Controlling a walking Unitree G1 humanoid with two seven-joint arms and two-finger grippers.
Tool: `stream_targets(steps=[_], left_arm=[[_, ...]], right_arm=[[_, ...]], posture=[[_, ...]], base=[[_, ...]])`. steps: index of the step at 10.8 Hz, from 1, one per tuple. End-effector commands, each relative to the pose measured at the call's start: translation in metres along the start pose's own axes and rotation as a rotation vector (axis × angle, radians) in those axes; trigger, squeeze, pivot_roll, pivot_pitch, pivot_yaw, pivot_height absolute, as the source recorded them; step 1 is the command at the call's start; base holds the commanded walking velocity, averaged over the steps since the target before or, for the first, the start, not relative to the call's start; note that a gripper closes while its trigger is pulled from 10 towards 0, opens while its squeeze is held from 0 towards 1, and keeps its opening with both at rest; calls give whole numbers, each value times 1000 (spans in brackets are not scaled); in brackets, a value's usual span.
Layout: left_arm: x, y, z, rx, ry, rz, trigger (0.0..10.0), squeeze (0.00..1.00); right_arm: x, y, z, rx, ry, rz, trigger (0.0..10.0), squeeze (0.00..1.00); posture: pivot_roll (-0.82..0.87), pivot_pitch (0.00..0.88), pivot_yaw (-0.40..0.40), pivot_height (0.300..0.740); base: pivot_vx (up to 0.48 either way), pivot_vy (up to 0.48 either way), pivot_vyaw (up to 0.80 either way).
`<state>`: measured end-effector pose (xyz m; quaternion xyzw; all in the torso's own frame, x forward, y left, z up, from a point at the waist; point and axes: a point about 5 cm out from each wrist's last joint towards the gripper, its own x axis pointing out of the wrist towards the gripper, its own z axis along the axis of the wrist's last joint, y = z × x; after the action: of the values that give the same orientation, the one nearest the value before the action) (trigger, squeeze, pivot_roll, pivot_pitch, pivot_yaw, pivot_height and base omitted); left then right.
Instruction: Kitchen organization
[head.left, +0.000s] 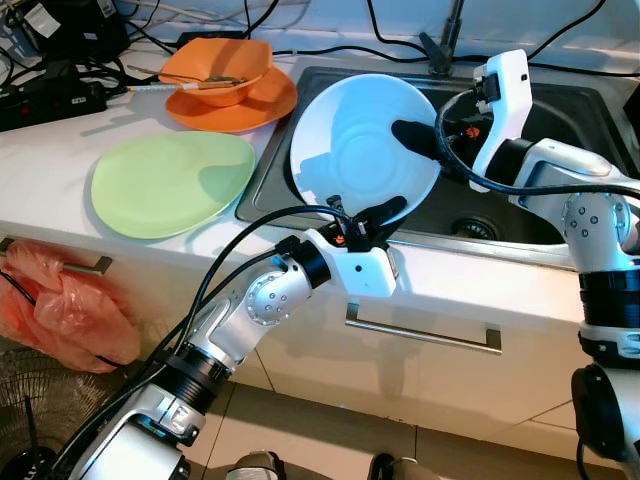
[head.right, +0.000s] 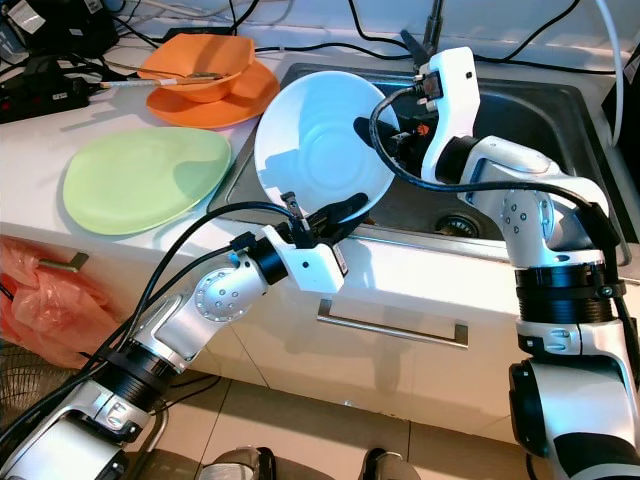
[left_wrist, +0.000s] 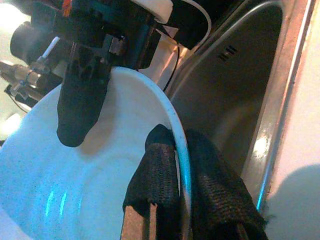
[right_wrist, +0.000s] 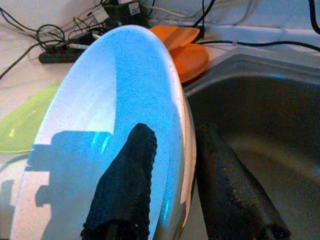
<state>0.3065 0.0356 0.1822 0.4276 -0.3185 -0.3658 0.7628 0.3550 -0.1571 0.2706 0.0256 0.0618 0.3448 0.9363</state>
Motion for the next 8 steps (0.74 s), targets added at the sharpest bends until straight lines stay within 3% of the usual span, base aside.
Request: stream_targets(steps=[1,4,5,6,7,8], left_arm=[[2,-2,10,42,-68,-15,0,0],[4,-3,11,77,-79,-25,0,0],[6,-3,11,69,-75,-16,2706,157],[7,-3,11,65,-73,-12,5765,949],[7,-4,11,57,-73,-12,10000,1000],[7,-5,10,56,-72,-16,10000,1000]], right_arm=[[0,-7,-27,38,135,-14,0,0],[0,-7,-31,39,150,-10,0,0],[-1,-8,-32,38,154,-18,0,0],[-1,-8,-32,42,151,-19,0,0],[-1,-9,-33,55,145,-22,0,0],[0,-8,-33,62,137,-23,0,0]], posture=[[121,138,47,740],[120,134,48,740],[119,134,47,740],[119,134,47,740],[120,133,48,740],[120,133,48,740]], base=[[0,0,0],[0,0,0],[0,0,0],[0,0,0],[0,0,0],[0,0,0]])
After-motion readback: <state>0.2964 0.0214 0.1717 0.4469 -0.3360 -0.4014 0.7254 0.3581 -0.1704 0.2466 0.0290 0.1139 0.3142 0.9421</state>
